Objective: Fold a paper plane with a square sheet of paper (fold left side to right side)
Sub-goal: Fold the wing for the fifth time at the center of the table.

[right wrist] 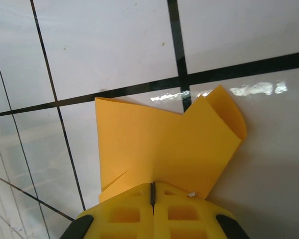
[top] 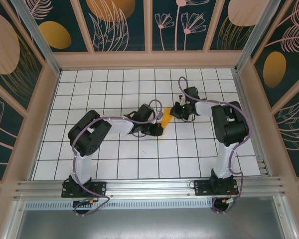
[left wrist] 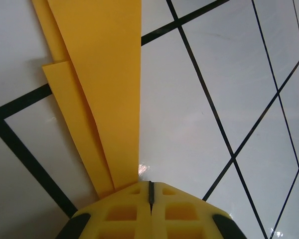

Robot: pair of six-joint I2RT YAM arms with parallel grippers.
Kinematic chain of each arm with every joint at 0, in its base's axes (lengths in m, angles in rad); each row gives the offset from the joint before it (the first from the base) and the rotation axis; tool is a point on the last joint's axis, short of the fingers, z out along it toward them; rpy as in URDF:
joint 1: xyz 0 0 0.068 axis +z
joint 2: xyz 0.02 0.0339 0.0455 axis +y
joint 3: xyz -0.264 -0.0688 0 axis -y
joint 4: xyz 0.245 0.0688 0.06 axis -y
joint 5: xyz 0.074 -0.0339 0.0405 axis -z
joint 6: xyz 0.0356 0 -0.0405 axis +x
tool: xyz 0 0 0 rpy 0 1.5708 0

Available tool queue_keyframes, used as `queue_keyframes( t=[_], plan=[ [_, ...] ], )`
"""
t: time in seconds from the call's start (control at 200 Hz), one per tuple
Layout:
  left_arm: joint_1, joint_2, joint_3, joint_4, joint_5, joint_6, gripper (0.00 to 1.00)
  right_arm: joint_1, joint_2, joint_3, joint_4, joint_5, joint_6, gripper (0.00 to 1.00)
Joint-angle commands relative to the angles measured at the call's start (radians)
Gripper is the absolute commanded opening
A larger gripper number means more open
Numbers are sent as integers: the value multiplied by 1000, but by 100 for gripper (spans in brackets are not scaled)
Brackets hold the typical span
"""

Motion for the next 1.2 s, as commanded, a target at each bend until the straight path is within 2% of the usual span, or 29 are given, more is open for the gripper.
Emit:
queue_keyframes(
  t=[0.0, 0.33, 0.626, 0.901, 0.991, 1.091, 1.196],
  plan=[
    [2, 10, -50, -44, -18, 4, 0, -34, -35, 4, -25, 53, -34, 0],
    [2, 20, -92, -2, -5, -9, 0, -105, -2, 72, -24, 7, -74, 0],
    [1, -79, -58, 13, 36, -23, 1, -105, -202, 24, -105, 142, -90, 15],
    [1, -93, -38, 1, 25, -20, 2, -48, -401, -138, -61, 57, -47, 18],
    [2, -123, -51, 17, 30, -30, 8, -32, -465, -199, -61, 69, -31, 19],
    [2, -191, -63, -11, -18, -21, 17, -35, -555, -264, -82, 129, -2, 34],
    [5, -276, -82, -46, -115, -12, 31, -20, -596, -295, -112, 140, 46, 38]
  ],
)
